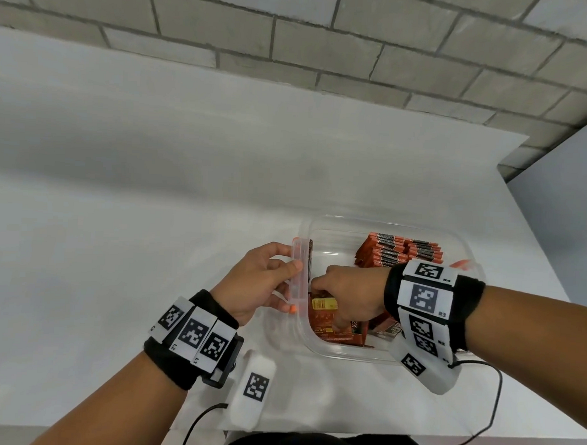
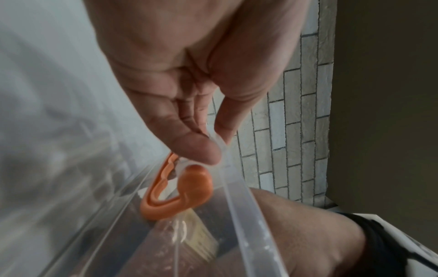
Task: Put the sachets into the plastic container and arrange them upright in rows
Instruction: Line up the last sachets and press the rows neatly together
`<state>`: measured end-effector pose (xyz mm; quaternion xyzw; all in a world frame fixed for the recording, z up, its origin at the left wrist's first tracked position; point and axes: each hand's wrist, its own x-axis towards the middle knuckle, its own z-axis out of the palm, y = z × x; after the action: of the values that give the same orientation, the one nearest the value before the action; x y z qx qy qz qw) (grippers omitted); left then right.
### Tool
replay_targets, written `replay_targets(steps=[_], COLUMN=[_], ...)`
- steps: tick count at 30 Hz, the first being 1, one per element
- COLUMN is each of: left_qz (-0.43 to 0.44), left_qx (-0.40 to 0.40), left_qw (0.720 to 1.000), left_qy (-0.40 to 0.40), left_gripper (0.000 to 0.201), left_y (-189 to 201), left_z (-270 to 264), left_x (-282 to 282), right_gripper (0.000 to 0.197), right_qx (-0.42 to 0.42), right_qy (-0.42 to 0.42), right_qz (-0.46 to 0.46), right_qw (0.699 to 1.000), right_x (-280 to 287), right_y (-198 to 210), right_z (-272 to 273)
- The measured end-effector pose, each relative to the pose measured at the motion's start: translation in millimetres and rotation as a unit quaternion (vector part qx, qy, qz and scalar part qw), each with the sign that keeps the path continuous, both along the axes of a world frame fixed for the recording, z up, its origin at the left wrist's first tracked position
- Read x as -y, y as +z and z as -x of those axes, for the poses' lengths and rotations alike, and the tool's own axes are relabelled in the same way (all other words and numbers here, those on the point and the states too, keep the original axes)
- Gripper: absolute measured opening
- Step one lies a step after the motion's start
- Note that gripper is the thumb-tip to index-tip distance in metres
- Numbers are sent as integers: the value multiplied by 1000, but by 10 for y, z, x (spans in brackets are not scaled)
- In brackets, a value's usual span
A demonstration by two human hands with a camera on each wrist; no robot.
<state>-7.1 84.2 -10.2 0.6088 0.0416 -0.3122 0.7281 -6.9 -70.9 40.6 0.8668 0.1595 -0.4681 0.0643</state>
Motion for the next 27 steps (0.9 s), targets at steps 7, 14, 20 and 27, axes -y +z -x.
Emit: replay_targets(steps=[7, 14, 20, 27], left_qz=[-5, -42, -87, -56], left_qx=[5, 21, 52, 110], left_qw=[1000, 999, 994, 980], left_qy=[-1, -7, 27, 158], left_gripper=[16, 16, 17, 24], left_y=[25, 16, 8, 359], left_z=[0, 0, 3, -75], left_x=[4, -5, 0, -63], right_gripper=[72, 66, 51, 31], right_qx=[-11, -44, -28, 56], right_qy=[-14, 21, -34, -230], right_qz=[-20, -36, -98, -296], right_qw=[1000, 998, 994, 925], right_x=[32, 53, 142, 600], right_y=[7, -31, 19, 528], right_z=[16, 17, -26, -130])
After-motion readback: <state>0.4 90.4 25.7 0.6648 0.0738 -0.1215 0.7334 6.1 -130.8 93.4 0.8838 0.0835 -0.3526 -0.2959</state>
